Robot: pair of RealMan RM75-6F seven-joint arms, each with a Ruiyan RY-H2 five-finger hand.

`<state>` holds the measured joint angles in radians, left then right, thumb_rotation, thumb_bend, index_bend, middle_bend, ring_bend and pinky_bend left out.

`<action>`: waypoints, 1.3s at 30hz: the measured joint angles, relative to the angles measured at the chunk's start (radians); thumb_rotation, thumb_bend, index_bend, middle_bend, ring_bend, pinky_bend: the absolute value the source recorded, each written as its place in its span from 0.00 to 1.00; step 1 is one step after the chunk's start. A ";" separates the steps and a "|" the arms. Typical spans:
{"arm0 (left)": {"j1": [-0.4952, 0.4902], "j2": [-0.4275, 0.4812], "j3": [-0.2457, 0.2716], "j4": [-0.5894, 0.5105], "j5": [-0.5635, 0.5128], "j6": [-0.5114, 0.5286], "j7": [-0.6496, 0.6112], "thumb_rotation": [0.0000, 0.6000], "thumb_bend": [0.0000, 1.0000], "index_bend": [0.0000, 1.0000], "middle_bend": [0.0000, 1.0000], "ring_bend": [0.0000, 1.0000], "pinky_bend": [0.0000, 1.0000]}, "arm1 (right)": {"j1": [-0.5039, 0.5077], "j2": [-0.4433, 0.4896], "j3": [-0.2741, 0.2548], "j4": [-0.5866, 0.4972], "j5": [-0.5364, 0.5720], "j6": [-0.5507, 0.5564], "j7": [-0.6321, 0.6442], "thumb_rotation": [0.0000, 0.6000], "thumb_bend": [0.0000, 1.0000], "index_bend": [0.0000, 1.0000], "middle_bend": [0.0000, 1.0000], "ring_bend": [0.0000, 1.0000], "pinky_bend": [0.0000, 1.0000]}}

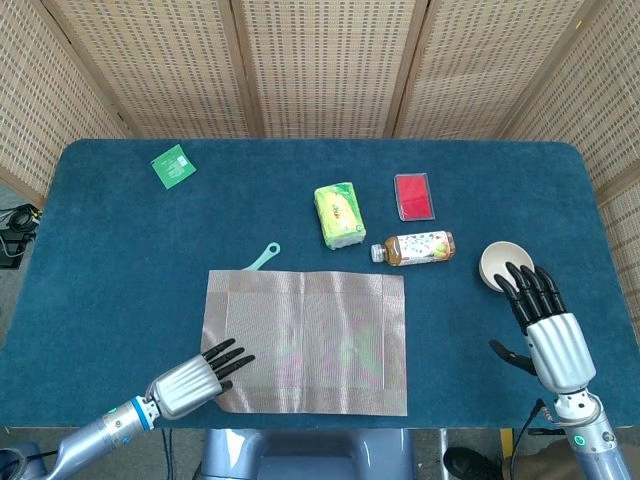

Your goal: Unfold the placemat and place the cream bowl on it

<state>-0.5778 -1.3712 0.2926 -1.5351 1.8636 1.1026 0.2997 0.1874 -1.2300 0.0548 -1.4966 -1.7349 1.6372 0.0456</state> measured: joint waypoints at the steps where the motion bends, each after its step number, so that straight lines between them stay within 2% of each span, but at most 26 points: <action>1: 0.000 0.001 -0.001 -0.003 0.001 -0.003 0.004 1.00 0.53 0.78 0.00 0.00 0.00 | 0.000 0.000 0.000 -0.001 0.000 0.000 0.000 1.00 0.00 0.04 0.00 0.00 0.00; 8: 0.002 0.005 -0.009 -0.020 0.006 -0.017 0.015 1.00 0.53 0.78 0.00 0.00 0.00 | 0.000 0.001 0.002 -0.002 0.000 0.000 0.004 1.00 0.00 0.04 0.00 0.00 0.00; 11: 0.004 0.008 -0.013 -0.024 0.006 -0.022 0.019 1.00 0.47 0.72 0.00 0.00 0.00 | 0.000 0.002 0.003 -0.002 0.000 -0.001 0.006 1.00 0.00 0.04 0.00 0.00 0.00; 12: 0.004 0.010 -0.014 -0.025 0.006 -0.024 0.018 1.00 0.36 0.63 0.00 0.00 0.00 | 0.000 0.002 0.003 -0.002 0.000 -0.001 0.006 1.00 0.00 0.04 0.00 0.00 0.00; 13: 0.004 0.012 -0.014 -0.026 0.008 -0.024 0.017 1.00 0.21 0.48 0.00 0.00 0.00 | 0.000 0.002 0.003 -0.002 0.000 -0.001 0.006 1.00 0.00 0.04 0.00 0.00 0.00; 14: 0.003 0.013 -0.014 -0.026 0.011 -0.024 0.014 1.00 0.11 0.34 0.00 0.00 0.00 | 0.000 0.002 0.003 -0.002 0.000 -0.001 0.006 1.00 0.00 0.04 0.00 0.00 0.00; 15: 0.003 0.014 -0.014 -0.026 0.014 -0.024 0.011 1.00 0.02 0.16 0.00 0.00 0.00 | 0.000 0.002 0.003 -0.002 0.000 -0.001 0.006 1.00 0.00 0.04 0.00 0.00 0.00; 16: 0.001 0.016 -0.013 -0.026 0.017 -0.024 0.005 1.00 0.00 0.04 0.00 0.00 0.00 | 0.000 0.002 0.003 -0.002 0.000 -0.001 0.006 1.00 0.00 0.04 0.00 0.00 0.00; 17: 0.000 0.019 -0.011 -0.027 0.021 -0.021 -0.006 1.00 0.00 0.01 0.00 0.00 0.00 | 0.000 0.002 0.003 -0.002 0.000 -0.002 0.006 1.00 0.00 0.04 0.00 0.00 0.00; 24: 0.001 0.088 -0.018 -0.062 0.048 0.082 -0.115 1.00 0.00 0.00 0.00 0.00 0.00 | 0.001 0.000 0.003 -0.002 0.005 -0.011 -0.001 1.00 0.00 0.04 0.00 0.00 0.00; 28: 0.020 0.156 -0.049 -0.111 0.033 0.168 -0.140 1.00 0.00 0.00 0.00 0.00 0.00 | 0.003 -0.004 0.005 0.002 0.014 -0.022 -0.007 1.00 0.00 0.04 0.00 0.00 0.00; 34: 0.074 0.198 -0.138 -0.176 -0.089 0.267 -0.132 1.00 0.00 0.00 0.00 0.00 0.00 | 0.011 -0.012 0.014 0.019 0.054 -0.060 -0.012 1.00 0.00 0.04 0.00 0.00 0.00; 39: 0.131 0.212 -0.224 -0.228 -0.261 0.330 -0.069 1.00 0.00 0.00 0.00 0.00 0.00 | 0.032 -0.021 0.035 0.039 0.130 -0.139 -0.016 1.00 0.00 0.05 0.00 0.00 0.00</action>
<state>-0.4471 -1.1595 0.0690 -1.7629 1.6030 1.4327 0.2308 0.2198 -1.2509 0.0903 -1.4574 -1.6052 1.4979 0.0298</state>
